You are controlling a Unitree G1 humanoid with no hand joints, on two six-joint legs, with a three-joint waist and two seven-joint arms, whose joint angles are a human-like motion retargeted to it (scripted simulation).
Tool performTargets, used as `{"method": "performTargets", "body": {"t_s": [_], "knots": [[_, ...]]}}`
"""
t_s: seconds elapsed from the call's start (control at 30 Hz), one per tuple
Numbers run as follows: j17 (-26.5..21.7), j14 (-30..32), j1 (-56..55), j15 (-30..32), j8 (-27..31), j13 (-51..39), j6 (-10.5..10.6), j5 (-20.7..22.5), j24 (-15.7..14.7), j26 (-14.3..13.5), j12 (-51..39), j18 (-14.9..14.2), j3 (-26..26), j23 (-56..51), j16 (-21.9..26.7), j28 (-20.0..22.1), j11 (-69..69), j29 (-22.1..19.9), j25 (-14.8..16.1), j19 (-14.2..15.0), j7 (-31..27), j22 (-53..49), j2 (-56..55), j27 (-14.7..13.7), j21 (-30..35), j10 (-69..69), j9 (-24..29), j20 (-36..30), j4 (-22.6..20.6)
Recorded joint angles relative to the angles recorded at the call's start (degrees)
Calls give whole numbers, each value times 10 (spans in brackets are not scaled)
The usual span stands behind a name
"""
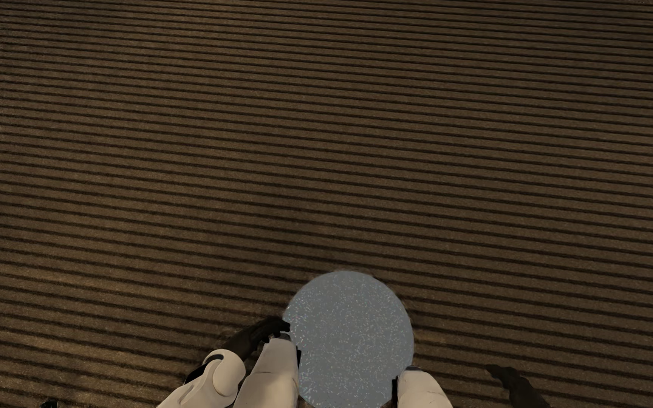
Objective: Take a seat on the dark chair
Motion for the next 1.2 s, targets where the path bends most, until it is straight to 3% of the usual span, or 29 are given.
{"method": "performTargets", "body": {"t_s": [0.03,0.1,0.13,0.17,0.2,0.23,0.27,0.33,0.37,0.43,0.47,0.5,0.53,0.6,0.63,0.7,0.73,0.8,0.83,0.87,0.9,1.0,1.1,1.13,1.2], "knots": [[13,-6,-7,-6,-11,2,-5,-4,3,7,4,-6,-4,3,13,22,44,-32,23,-15,16,13,-34,3,-6,34,5,-5,18],[12,-3,-15,-26,7,-6,-5,-14,9,17,-15,-6,-15,0,31,20,145,-32,31,-34,45,44,-109,0,-22,71,32,17,46],[-4,-30,-22,-46,20,-18,1,-17,0,26,-25,-27,-21,-5,40,17,195,-16,19,-26,53,49,-148,-1,-20,59,54,38,65],[-11,-56,-65,-63,22,-22,6,-27,-18,20,-30,-35,-25,-11,49,21,254,15,0,-24,52,49,-197,19,-30,87,68,52,71],[-31,-66,-140,-86,26,-24,10,-42,-28,21,-39,-57,-26,-36,56,34,323,30,-7,-14,47,53,-254,-23,-34,159,81,58,71],[-46,-83,-208,-94,28,-21,21,-52,-30,31,-51,-81,-24,-53,65,18,383,41,-17,-8,40,58,-304,-32,-42,223,92,65,81],[-57,-111,-248,-113,40,-24,16,-51,-46,38,-59,-83,-18,-75,77,28,444,41,-28,-1,56,53,-351,-25,-40,275,115,74,97],[-69,-131,-331,-145,48,-54,21,-57,-67,39,-83,-115,-19,-83,96,53,547,36,-21,10,18,66,-404,-25,-30,383,161,69,107],[-73,-134,-363,-162,58,-60,22,-62,-68,35,-93,-118,-17,-90,98,75,589,23,-16,13,9,69,-423,-22,-36,424,179,62,100],[-82,-136,-415,-180,67,-75,22,-58,-65,49,-101,-121,-14,-96,106,33,657,-2,-22,16,-14,57,-457,-5,-28,498,203,82,94],[-88,-138,-430,-197,79,-80,20,-54,-78,39,-94,-127,-12,-101,106,37,690,-17,7,28,-29,44,-466,-14,-2,529,212,84,92],[-94,-140,-429,-199,81,-93,19,-59,-73,37,-91,-131,-9,-100,104,36,709,-33,-4,43,-34,39,-464,-1,-5,546,225,89,94],[-98,-134,-422,-209,82,-105,20,-65,-74,31,-89,-135,-8,-98,93,35,720,-11,-4,44,-34,41,-452,1,-13,551,234,88,94],[-89,-124,-397,-203,76,-118,21,-85,-70,30,-75,-145,-13,-90,71,49,727,-33,4,51,-27,59,-428,13,-18,552,243,92,96],[-87,-125,-384,-206,75,-116,20,-82,-73,22,-58,-153,-14,-87,65,58,734,-30,7,48,-22,50,-419,10,-11,558,242,94,106],[-85,-135,-357,-204,77,-113,19,-77,-43,29,-37,-157,-15,-73,51,21,746,-18,-6,40,-17,64,-396,9,2,570,234,112,115],[-78,-141,-343,-209,78,-115,17,-76,-35,26,-28,-157,-16,-52,40,26,753,-11,-4,36,-11,81,-384,2,11,576,230,109,118],[-62,-156,-312,-217,75,-117,17,-76,-38,40,-18,-164,-16,-12,14,48,756,-24,10,30,-7,121,-361,15,36,574,224,103,129],[-49,-160,-303,-221,72,-127,16,-78,-52,11,-16,-167,-19,19,5,52,757,-18,16,27,-5,141,-357,10,47,572,218,107,134],[-42,-164,-300,-223,72,-130,14,-78,-91,23,-21,-168,-19,32,-11,63,757,-13,22,27,-5,163,-356,11,49,572,211,121,138],[-36,-161,-295,-224,68,-130,14,-76,-104,31,-20,-188,-17,37,-18,88,755,-13,25,24,-7,171,-350,12,49,574,209,126,144],[-20,-161,-273,-215,64,-127,11,-71,-100,32,-19,-181,-20,54,-5,97,753,-29,27,27,-4,172,-333,25,52,574,210,119,144],[-14,-160,-259,-218,69,-120,15,-58,-50,39,-13,-175,-23,63,0,83,752,-24,19,20,-4,149,-320,16,54,573,210,107,138],[-15,-169,-252,-216,69,-121,18,-53,-47,45,-16,-150,-24,64,-3,84,751,-22,20,24,-3,152,-319,18,54,568,215,108,135],[-18,-169,-251,-194,71,-117,24,-46,-50,48,-18,-144,-26,62,-5,84,744,-24,22,28,-3,153,-318,19,54,570,221,107,130]]}}
